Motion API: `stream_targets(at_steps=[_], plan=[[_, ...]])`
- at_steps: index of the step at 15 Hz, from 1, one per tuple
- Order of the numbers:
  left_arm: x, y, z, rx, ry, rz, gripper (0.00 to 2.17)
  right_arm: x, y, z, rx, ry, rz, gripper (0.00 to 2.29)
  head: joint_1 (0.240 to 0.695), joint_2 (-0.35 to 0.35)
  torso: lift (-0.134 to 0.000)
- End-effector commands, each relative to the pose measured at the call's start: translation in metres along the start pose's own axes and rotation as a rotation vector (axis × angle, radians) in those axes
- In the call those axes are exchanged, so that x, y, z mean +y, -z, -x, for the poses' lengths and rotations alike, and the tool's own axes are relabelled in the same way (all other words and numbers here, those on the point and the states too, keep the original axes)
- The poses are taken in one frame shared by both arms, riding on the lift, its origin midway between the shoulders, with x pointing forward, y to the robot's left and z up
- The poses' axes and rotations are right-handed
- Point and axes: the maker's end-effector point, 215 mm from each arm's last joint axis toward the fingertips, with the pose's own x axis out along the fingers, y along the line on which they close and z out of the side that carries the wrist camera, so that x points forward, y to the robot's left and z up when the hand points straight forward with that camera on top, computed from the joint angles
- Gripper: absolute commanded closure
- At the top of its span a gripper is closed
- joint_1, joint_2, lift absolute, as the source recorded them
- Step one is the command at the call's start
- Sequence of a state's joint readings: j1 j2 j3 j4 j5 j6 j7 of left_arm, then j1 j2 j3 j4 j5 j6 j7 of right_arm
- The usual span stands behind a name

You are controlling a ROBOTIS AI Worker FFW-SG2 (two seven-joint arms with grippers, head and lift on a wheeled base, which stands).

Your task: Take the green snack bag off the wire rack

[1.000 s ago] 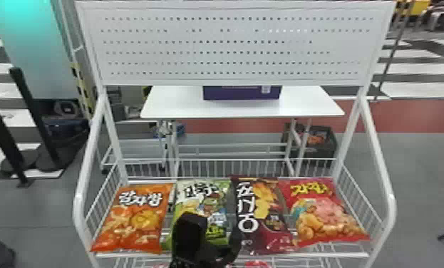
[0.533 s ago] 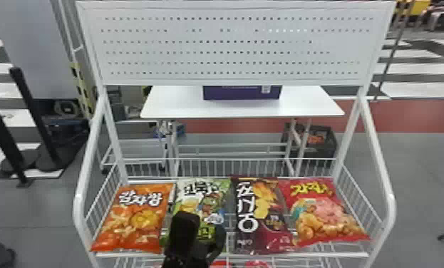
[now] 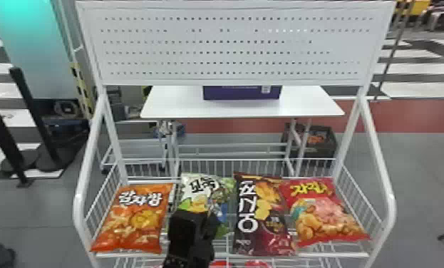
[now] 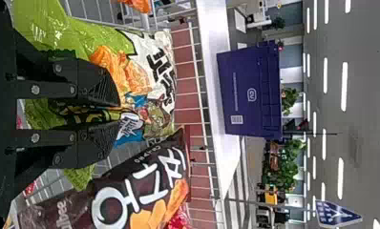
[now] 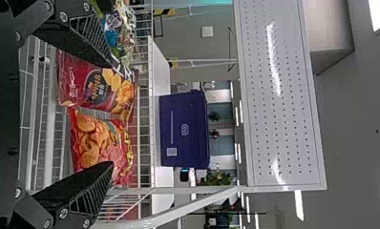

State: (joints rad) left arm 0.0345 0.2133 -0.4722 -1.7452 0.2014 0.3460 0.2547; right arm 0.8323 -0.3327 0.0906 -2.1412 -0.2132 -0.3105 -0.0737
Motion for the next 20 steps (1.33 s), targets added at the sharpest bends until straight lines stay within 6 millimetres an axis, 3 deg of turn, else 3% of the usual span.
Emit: stream_targets(at_steps=[1, 5, 11, 17, 20], plan=[[-0.003, -0.015, 0.013, -0.035, 0.009, 0.011, 1.62, 0.0, 0.0, -0.001, -0.001, -0.001, 0.0, 0.17, 0.499, 0.0, 0.0], [0.01, -0.037, 0.049, -0.112, -0.02, 0.023, 1.62, -0.001, 0.001, -0.002, -0.001, 0.001, 0.0, 0.17, 0.499, 0.0, 0.0], [0.063, -0.029, 0.125, -0.186, -0.093, 0.076, 1.62, 0.003, 0.002, -0.005, -0.002, -0.006, -0.007, 0.17, 0.499, 0.0, 0.0], [0.09, -0.032, 0.196, -0.288, -0.137, 0.129, 1.62, 0.004, 0.006, -0.006, 0.005, -0.008, -0.008, 0.17, 0.499, 0.0, 0.0], [0.101, -0.024, 0.218, -0.304, -0.162, 0.133, 1.62, 0.005, 0.004, -0.006, 0.001, -0.009, -0.01, 0.17, 0.499, 0.0, 0.0]])
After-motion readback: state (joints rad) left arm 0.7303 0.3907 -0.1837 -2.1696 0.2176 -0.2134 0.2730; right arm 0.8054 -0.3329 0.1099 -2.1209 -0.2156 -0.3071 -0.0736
